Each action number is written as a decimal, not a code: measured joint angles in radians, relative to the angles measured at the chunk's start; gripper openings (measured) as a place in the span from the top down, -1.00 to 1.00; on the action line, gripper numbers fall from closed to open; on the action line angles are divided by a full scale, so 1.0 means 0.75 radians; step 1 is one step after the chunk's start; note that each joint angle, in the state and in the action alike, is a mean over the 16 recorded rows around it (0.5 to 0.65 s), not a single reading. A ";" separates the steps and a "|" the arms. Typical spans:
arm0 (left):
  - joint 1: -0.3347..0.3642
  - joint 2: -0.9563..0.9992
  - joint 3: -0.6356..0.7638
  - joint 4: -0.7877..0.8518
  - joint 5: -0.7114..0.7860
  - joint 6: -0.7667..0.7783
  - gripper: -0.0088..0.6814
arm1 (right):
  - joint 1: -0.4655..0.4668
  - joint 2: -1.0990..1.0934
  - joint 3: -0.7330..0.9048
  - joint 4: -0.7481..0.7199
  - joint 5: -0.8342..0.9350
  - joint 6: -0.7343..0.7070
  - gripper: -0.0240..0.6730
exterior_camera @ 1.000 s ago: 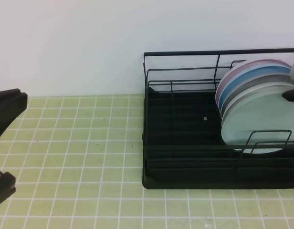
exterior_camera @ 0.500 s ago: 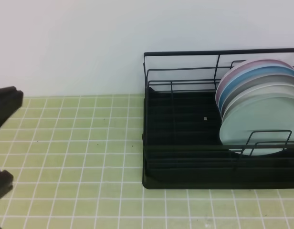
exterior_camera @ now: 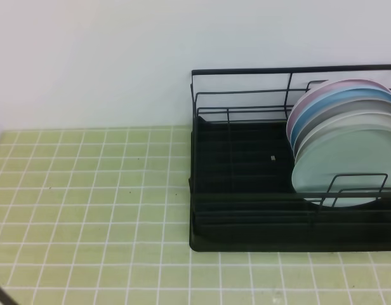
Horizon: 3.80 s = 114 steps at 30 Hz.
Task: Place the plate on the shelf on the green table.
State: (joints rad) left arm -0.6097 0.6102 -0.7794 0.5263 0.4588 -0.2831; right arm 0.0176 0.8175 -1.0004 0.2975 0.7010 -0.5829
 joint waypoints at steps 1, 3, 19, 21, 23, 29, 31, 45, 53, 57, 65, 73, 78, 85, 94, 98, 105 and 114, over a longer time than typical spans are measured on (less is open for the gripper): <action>0.000 -0.012 0.029 0.023 -0.013 -0.033 0.98 | 0.000 -0.058 0.044 0.018 -0.011 0.023 0.92; 0.000 -0.038 0.094 0.066 -0.046 -0.095 0.98 | 0.000 -0.176 0.141 0.057 -0.041 0.058 0.92; 0.000 -0.158 0.508 0.205 -0.310 -0.387 0.98 | 0.000 -0.816 0.796 0.238 -0.220 0.081 0.92; 0.000 -0.158 0.516 0.202 -0.314 -0.399 0.98 | 0.000 -0.837 0.826 0.238 -0.223 0.079 0.92; 0.000 -0.158 0.519 0.196 -0.315 -0.413 0.98 | 0.000 -0.850 0.846 0.239 -0.226 0.077 0.92; 0.000 -0.158 0.520 0.163 -0.347 -0.515 0.98 | 0.000 -0.859 0.866 0.239 -0.231 0.076 0.93; 0.000 -0.158 0.521 0.186 -0.383 -0.540 0.98 | 0.000 -0.859 0.867 0.239 -0.231 0.076 0.93; 0.000 -0.158 0.522 0.876 -0.696 -0.539 0.98 | 0.000 -0.859 0.869 0.235 -0.218 0.076 0.93; 0.000 -0.158 0.522 1.061 -0.722 -0.531 0.98 | 0.000 -0.892 0.886 0.076 -0.211 0.108 0.93; 0.000 -0.158 0.522 1.065 -0.723 -0.531 0.98 | 0.000 -0.932 0.947 -0.053 -0.262 0.174 0.93; 0.000 -0.158 0.522 1.065 -0.724 -0.531 0.98 | 0.000 -1.050 1.173 -0.282 -0.422 0.373 0.93; 0.000 -0.158 0.522 1.065 -0.722 -0.531 0.98 | 0.000 -1.123 1.347 -0.357 -0.515 0.507 0.93; 0.000 -0.158 0.522 1.065 -0.721 -0.531 0.98 | 0.000 -1.132 1.367 -0.373 -0.523 0.540 0.93; 0.000 -0.158 0.522 1.065 -0.719 -0.531 0.98 | 0.000 -1.132 1.367 -0.372 -0.519 0.545 0.93; 0.000 -0.158 0.522 1.065 -0.719 -0.530 0.98 | 0.000 -1.132 1.367 -0.366 -0.518 0.546 0.93; 0.000 -0.158 0.522 1.065 -0.719 -0.530 0.98 | 0.000 -1.132 1.367 -0.366 -0.518 0.546 0.93; 0.013 -0.173 0.522 1.093 -0.721 -0.522 0.98 | 0.000 -1.132 1.367 -0.366 -0.517 0.548 0.93; 0.126 -0.250 0.522 1.205 -0.739 -0.502 0.98 | 0.000 -1.131 1.367 -0.366 -0.517 0.551 0.93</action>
State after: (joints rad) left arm -0.5149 0.4224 -0.3880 1.4300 -0.0952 -0.6597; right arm 0.0176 -0.0306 0.0249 0.0229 0.3131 -0.1695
